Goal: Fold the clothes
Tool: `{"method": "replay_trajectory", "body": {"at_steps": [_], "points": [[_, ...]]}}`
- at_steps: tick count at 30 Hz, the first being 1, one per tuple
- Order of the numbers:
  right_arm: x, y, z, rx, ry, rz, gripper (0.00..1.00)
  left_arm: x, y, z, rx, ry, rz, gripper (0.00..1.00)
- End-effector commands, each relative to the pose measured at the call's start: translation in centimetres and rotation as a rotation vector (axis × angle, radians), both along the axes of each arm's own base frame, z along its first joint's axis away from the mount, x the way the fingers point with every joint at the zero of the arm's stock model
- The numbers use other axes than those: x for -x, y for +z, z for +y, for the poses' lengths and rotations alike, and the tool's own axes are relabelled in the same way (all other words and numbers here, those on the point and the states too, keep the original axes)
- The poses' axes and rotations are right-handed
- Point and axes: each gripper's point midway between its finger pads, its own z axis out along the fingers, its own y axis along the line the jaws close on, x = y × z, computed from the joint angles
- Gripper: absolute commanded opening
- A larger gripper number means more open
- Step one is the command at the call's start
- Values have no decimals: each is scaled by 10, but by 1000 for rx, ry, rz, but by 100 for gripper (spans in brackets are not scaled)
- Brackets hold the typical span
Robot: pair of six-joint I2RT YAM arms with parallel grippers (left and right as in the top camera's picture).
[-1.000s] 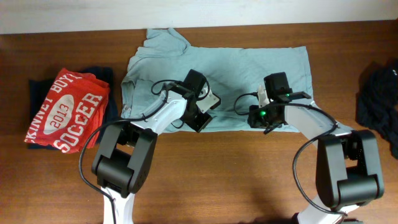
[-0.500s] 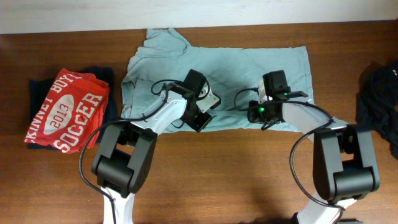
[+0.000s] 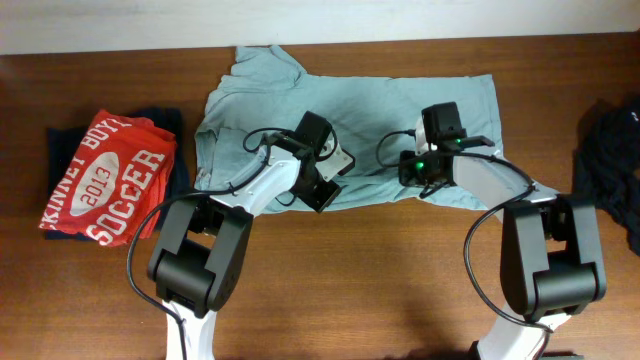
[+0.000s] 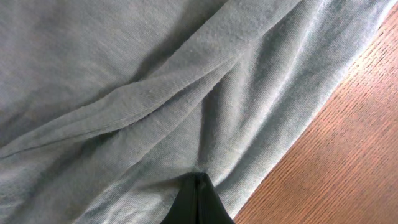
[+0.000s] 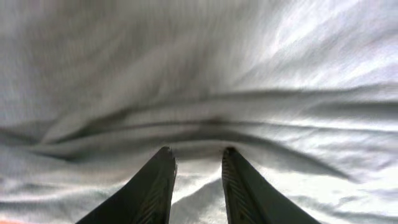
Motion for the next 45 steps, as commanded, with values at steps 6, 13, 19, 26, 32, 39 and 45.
{"method": "replay_trajectory", "body": {"at_steps": [6,13,19,26,32,39,45], "points": [[2,8,-14,69,-33,19,29,4,-14,15,-71,20,8,0],[37,11,-53,-17,-248,193,31,1,-15,21,-104,26,-7,0],[45,11,-98,-112,-393,236,39,1,-15,21,-106,26,-9,0],[50,11,-152,-96,-533,220,41,1,-15,21,-106,26,-9,1],[48,12,-175,-105,-591,188,42,0,-15,21,-105,26,-12,1],[41,15,-176,-154,-639,162,44,-1,-15,20,-101,27,-18,1],[28,20,-170,-228,-664,125,43,-1,-15,20,-101,27,-19,1]]}}
